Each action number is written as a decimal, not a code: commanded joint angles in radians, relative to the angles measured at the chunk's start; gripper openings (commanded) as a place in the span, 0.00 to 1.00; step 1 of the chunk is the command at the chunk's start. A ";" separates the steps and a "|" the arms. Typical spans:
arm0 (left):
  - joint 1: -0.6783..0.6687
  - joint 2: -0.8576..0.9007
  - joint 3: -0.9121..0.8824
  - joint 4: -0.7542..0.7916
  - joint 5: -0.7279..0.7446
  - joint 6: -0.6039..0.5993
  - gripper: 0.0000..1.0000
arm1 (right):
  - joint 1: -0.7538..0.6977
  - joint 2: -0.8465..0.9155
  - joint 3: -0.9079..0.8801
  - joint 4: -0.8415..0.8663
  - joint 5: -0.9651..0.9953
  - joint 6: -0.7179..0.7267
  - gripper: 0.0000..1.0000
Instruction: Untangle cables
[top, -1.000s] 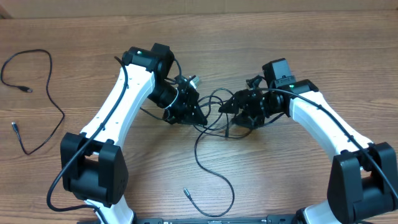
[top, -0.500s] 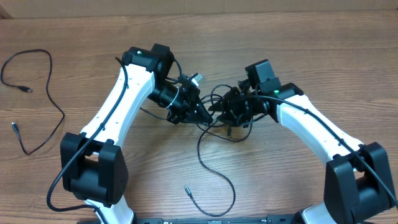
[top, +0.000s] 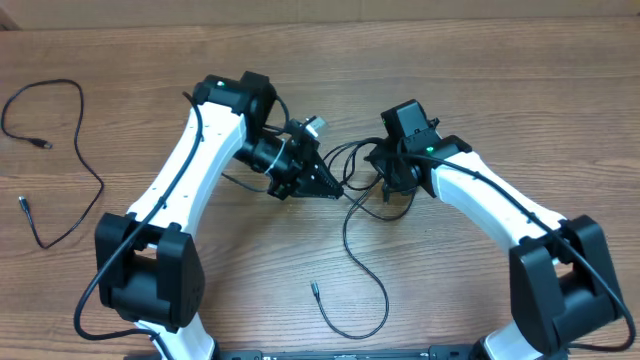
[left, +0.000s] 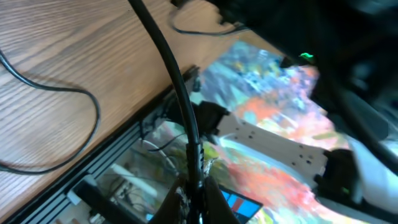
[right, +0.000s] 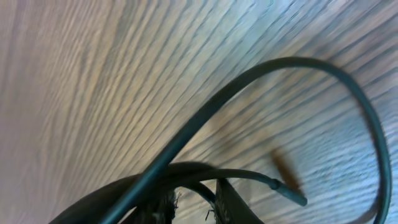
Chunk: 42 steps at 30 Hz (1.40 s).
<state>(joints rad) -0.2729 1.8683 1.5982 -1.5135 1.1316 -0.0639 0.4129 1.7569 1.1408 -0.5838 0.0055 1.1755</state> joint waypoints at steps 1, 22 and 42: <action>0.057 0.007 0.023 -0.035 0.138 0.106 0.04 | 0.003 0.029 0.021 -0.001 0.073 0.010 0.20; 0.470 0.007 0.022 -0.177 0.158 0.297 0.04 | -0.129 0.035 0.008 -0.229 0.108 0.001 0.22; 0.515 0.007 0.022 -0.173 -0.024 0.330 0.04 | -0.190 -0.019 0.186 -0.380 -0.184 -0.737 0.64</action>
<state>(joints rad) 0.2420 1.8683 1.5982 -1.6867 1.1313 0.2401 0.2356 1.7813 1.2491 -0.9443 -0.1146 0.6350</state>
